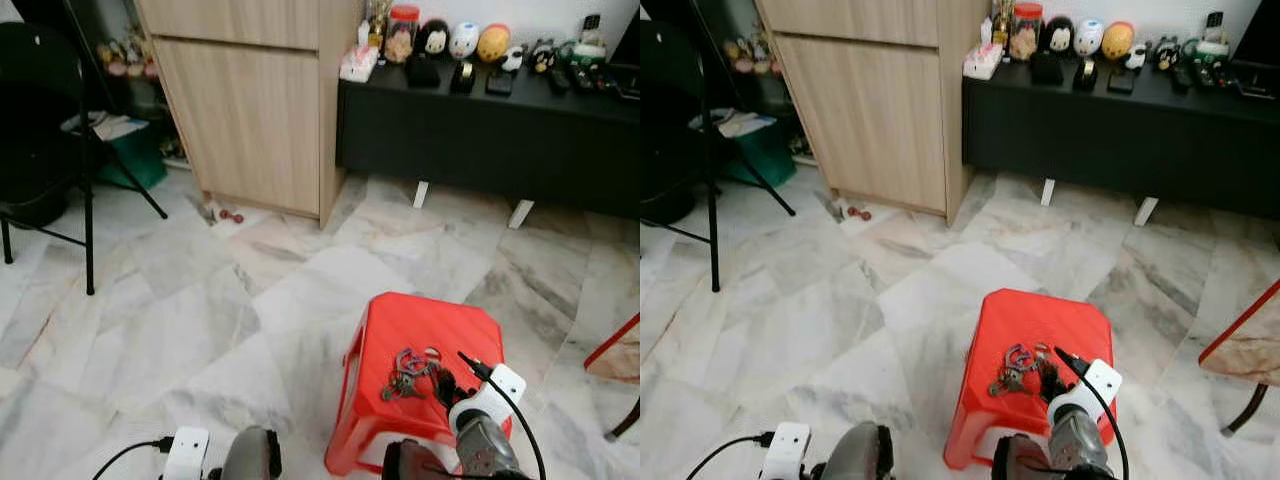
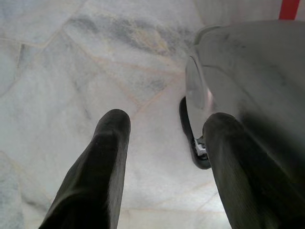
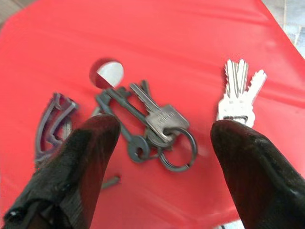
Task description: Hang keys on a hook
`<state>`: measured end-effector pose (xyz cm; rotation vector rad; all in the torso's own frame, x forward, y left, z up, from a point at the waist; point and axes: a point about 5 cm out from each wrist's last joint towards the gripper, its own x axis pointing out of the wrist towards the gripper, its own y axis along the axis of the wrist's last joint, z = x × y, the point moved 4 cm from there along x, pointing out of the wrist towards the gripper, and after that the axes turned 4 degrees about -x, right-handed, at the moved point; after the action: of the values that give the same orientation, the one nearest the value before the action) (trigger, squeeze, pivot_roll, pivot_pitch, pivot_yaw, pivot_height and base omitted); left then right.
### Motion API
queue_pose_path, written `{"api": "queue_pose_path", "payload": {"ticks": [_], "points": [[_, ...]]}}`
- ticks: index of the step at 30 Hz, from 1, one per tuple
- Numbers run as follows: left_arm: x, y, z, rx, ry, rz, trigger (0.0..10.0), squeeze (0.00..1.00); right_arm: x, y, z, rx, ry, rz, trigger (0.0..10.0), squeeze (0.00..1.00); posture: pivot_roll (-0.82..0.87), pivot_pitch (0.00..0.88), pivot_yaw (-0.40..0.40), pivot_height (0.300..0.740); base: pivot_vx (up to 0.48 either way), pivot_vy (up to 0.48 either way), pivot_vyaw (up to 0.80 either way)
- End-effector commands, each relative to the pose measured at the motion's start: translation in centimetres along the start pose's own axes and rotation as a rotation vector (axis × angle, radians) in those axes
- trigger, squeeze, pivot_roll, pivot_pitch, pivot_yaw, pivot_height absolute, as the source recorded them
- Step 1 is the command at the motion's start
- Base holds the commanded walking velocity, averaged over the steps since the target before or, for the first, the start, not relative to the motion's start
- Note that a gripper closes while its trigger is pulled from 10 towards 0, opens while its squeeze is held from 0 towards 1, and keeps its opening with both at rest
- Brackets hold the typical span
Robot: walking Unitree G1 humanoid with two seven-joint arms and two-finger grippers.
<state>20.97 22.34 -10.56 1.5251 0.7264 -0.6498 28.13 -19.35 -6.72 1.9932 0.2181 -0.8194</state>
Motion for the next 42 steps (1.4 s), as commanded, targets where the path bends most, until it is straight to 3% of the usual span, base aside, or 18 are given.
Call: {"api": "queue_pose_path", "payload": {"ticks": [1, 11, 20, 42], "points": [[-0.2, -0.6, -0.4, 0.006, 0.005, -0.006, 10.0, 0.00, -0.1, -0.2, 0.3, -0.010, -0.003, -0.004, 10.0, 0.00, 0.11, 0.178, -0.031, 0.618, 0.000, 0.000, 0.00], [-0.6, -1.7, -0.8, -0.012, 0.027, -0.012, 10.0, 0.00, 0.2, 0.6, -1.2, -0.012, 0.046, 0.007, 10.0, 0.00, 0.10, 0.221, -0.054, 0.618, 0.000, 0.000, 0.00], [-0.5, -1.2, -1.0, -0.025, 0.038, 0.002, 10.0, 0.00, 0.4, 1.5, -2.6, -0.028, 0.108, 0.032, 10.0, 0.00, 0.11, 0.224, -0.064, 0.618, 0.000, 0.000, 0.00], [-0.4, -0.8, -0.9, -0.034, 0.037, 0.006, 10.0, 0.00, 0.5, 3.8, -1.0, 0.032, 0.039, 0.126, 10.0, 0.00, 0.11, 0.184, -0.061, 0.618, 0.000, 0.000, 0.00]]}}
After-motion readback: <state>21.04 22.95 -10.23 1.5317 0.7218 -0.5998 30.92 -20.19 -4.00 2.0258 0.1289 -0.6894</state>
